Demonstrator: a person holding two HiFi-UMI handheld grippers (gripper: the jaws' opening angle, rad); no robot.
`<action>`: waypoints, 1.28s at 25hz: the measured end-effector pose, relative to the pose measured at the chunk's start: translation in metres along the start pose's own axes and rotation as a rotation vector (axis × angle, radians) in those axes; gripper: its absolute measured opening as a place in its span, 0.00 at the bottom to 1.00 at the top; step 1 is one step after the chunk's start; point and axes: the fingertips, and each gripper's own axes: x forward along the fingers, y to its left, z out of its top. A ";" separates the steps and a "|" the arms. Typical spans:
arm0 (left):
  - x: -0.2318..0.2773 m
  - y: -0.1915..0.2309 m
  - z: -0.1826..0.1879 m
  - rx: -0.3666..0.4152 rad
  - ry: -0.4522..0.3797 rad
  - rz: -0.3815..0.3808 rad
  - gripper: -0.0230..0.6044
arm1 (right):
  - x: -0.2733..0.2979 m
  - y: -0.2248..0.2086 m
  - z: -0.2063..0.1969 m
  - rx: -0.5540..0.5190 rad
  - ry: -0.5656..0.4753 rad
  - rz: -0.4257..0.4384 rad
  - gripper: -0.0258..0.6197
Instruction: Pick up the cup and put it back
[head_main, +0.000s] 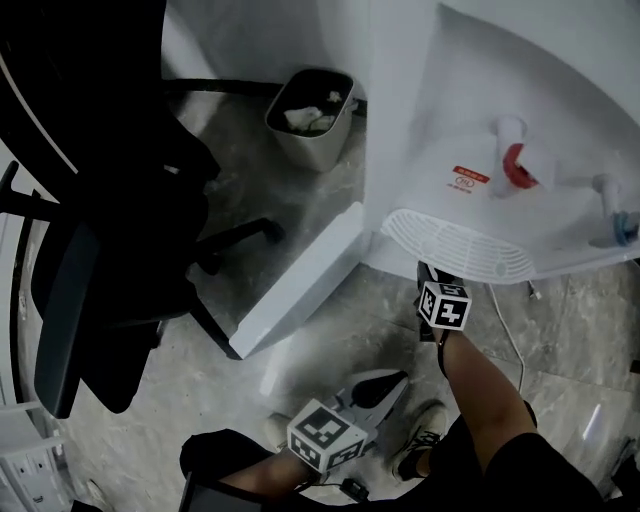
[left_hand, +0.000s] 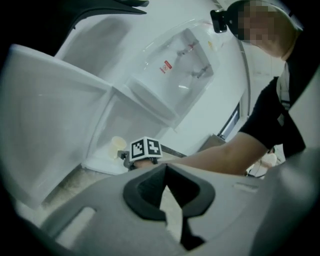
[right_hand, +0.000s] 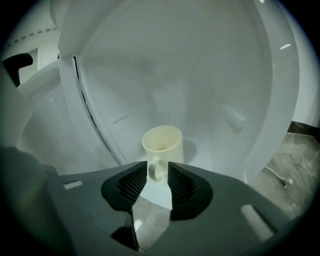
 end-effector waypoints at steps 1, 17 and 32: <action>0.002 0.004 -0.002 0.019 0.004 -0.013 0.04 | 0.006 -0.001 0.000 0.009 -0.008 -0.003 0.25; 0.016 0.030 -0.008 0.061 0.067 -0.098 0.04 | 0.043 -0.001 0.000 0.074 -0.065 -0.140 0.21; 0.004 0.034 0.004 0.051 0.040 -0.123 0.04 | 0.031 -0.022 0.004 0.043 -0.058 -0.167 0.12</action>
